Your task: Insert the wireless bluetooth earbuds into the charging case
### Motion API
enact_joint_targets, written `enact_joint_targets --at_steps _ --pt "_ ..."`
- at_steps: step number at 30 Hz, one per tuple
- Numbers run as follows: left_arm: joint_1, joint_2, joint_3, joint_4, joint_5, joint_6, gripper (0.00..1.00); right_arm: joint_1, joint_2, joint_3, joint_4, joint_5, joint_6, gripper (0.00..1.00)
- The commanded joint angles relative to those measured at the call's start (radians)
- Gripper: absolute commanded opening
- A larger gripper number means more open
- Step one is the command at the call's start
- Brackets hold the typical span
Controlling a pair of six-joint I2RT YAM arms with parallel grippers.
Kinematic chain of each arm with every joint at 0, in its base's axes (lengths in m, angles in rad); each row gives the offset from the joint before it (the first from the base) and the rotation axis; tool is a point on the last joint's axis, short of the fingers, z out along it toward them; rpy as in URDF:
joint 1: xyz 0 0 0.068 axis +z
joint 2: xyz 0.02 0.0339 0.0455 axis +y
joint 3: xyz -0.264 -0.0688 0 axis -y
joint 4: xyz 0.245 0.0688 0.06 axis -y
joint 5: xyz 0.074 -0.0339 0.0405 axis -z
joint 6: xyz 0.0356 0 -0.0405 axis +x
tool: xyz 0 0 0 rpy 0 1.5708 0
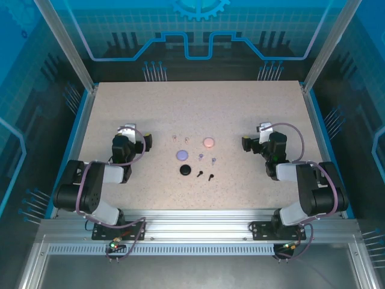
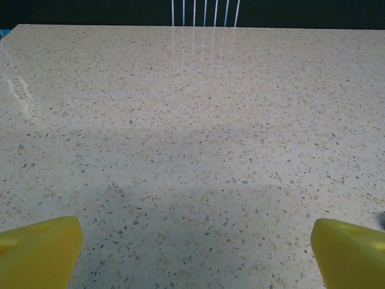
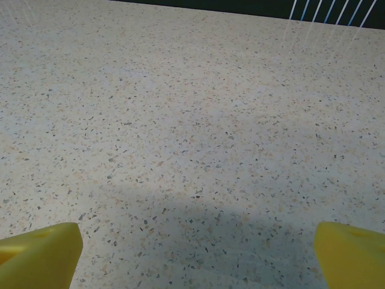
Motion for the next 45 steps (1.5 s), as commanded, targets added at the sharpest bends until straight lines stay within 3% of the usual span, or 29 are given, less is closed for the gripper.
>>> enact_joint_targets --at_steps 1,37,45 --pt "0.011 0.008 0.019 0.001 -0.012 -0.02 0.99 -0.012 0.007 0.017 0.013 -0.002 -0.003 1.0" --pt "0.015 0.009 0.023 -0.01 -0.005 -0.024 0.99 -0.017 0.007 0.019 0.01 -0.013 0.001 1.0" --pt "0.016 0.008 0.03 -0.021 0.044 -0.013 0.99 -0.029 0.007 0.019 0.01 -0.032 0.008 1.0"
